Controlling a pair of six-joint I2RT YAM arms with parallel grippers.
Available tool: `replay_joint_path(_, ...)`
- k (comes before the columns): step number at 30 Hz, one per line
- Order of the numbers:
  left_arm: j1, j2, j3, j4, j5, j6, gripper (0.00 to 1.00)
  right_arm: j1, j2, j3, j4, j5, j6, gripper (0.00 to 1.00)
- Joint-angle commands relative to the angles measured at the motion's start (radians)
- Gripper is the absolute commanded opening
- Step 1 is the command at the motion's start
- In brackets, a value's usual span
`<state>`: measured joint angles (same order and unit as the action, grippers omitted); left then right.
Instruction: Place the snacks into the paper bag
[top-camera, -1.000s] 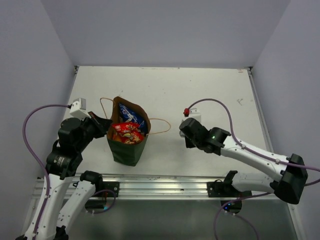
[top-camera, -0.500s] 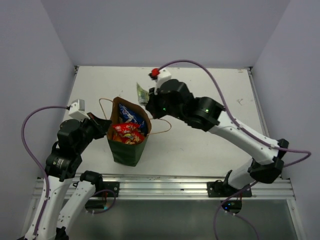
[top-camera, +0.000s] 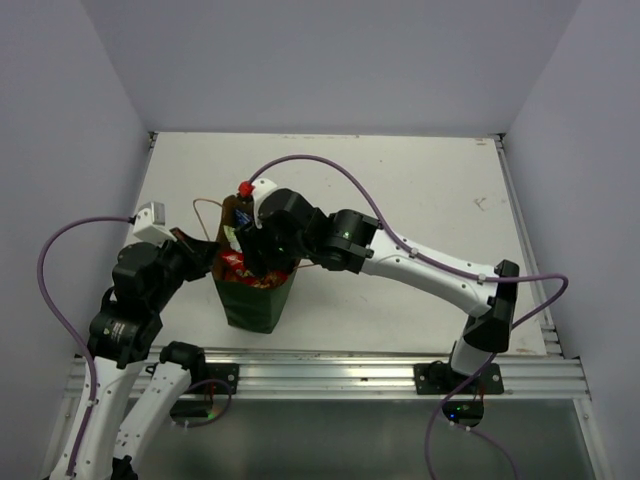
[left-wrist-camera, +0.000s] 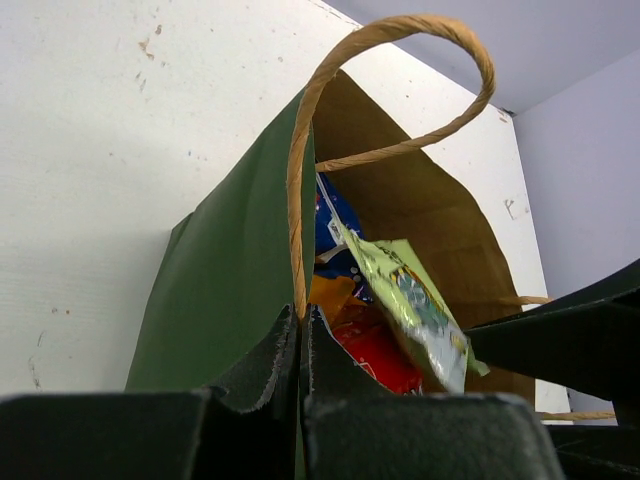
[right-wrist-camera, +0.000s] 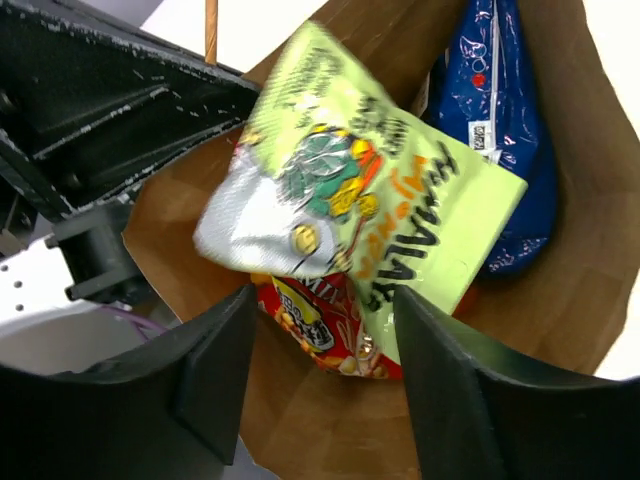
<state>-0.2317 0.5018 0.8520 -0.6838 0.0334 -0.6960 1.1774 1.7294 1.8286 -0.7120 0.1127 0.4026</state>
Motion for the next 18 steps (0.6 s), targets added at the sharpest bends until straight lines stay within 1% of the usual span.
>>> replay_joint_path(1,-0.008,-0.006,0.013,0.020,0.000,-0.017,0.00,0.017,-0.070,0.044,-0.035,0.048,-0.024,0.63)
replay_joint_path(3,-0.006,-0.003,0.010,0.023,0.000,-0.013,0.00,0.031,-0.097,0.130,-0.094,0.111,-0.033,0.65)
replay_joint_path(4,-0.008,0.000,0.007,0.024,0.002,-0.013,0.00,0.036,-0.105,0.155,-0.116,0.170,-0.034,0.65)
replay_joint_path(6,-0.006,0.003,0.001,0.032,0.006,-0.010,0.00,0.036,-0.140,0.163,-0.162,0.223,-0.022,0.65)
replay_joint_path(7,-0.008,0.003,-0.004,0.035,0.007,-0.010,0.00,0.036,-0.160,0.138,-0.165,0.252,-0.019,0.65)
replay_joint_path(8,-0.008,0.004,-0.005,0.035,0.010,-0.008,0.00,0.034,-0.177,0.065,-0.165,0.280,-0.002,0.64)
replay_joint_path(9,-0.008,0.004,-0.007,0.038,0.013,-0.008,0.00,0.034,-0.217,0.025,-0.153,0.297,0.010,0.63)
replay_joint_path(11,-0.008,0.006,-0.010,0.041,0.016,-0.004,0.00,0.033,-0.244,-0.069,-0.138,0.314,0.045,0.62)
replay_joint_path(13,-0.008,0.009,-0.007,0.043,0.016,-0.002,0.00,0.033,-0.260,-0.107,-0.130,0.334,0.068,0.59)
replay_joint_path(18,-0.006,0.018,0.001,0.046,0.022,0.007,0.00,0.028,-0.252,-0.190,-0.084,0.321,0.079,0.58)
